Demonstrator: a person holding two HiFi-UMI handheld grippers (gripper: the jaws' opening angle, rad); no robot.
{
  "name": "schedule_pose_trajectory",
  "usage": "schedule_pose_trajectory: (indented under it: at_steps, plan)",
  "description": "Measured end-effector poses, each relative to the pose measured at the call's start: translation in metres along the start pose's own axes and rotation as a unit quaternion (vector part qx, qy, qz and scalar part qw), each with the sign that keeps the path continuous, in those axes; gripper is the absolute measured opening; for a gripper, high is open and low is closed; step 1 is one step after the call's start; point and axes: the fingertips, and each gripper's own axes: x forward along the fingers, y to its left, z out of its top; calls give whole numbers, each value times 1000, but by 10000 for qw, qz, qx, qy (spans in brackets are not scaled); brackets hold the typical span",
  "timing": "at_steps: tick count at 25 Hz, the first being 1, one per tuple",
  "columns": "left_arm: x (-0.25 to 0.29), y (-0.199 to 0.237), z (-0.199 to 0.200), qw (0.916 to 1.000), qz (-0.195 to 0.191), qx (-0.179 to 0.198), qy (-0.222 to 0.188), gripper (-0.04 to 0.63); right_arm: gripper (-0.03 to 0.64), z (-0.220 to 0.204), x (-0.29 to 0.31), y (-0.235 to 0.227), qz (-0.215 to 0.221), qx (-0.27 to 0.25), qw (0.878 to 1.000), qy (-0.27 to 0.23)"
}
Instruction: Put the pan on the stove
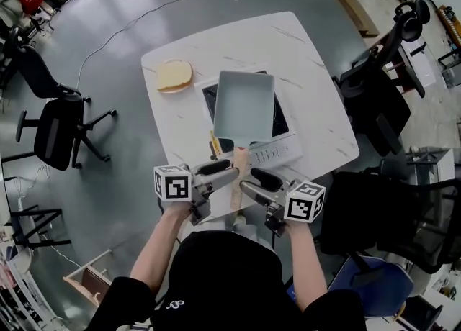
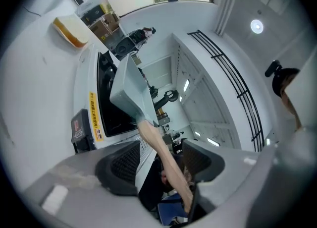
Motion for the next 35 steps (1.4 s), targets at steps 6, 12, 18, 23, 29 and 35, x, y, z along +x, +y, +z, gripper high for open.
schedule_pose_trajectory:
  at_steps: [6,12,18,23,29,35]
  plan:
    - [-33,-5,24,9956,402,300,-795,262,267,21,-23,-7,-449,92,9955,-829]
    - [-48,-17,25,9877,739,807,-1121,262,210,27,-37,-6,-951,-354,9884,-1133]
    - [-55,-34,21,9778,1012,1277,-1321,259,152,25,-42,7,-1135,-850,9836,-1115]
    - [-64,-53,11,9667,1233,1692,-1474,225,80,20,-53,25,-1372,-1337,9741,-1200]
    - [-81,-78,-8,9468,1503,2140,-1877,126,28,7,-67,50,-1491,-1864,9628,-1267]
    - [-95,-105,-38,9290,1724,2582,-2017,38,-9,-13,-81,82,-1579,-2197,9521,-1427]
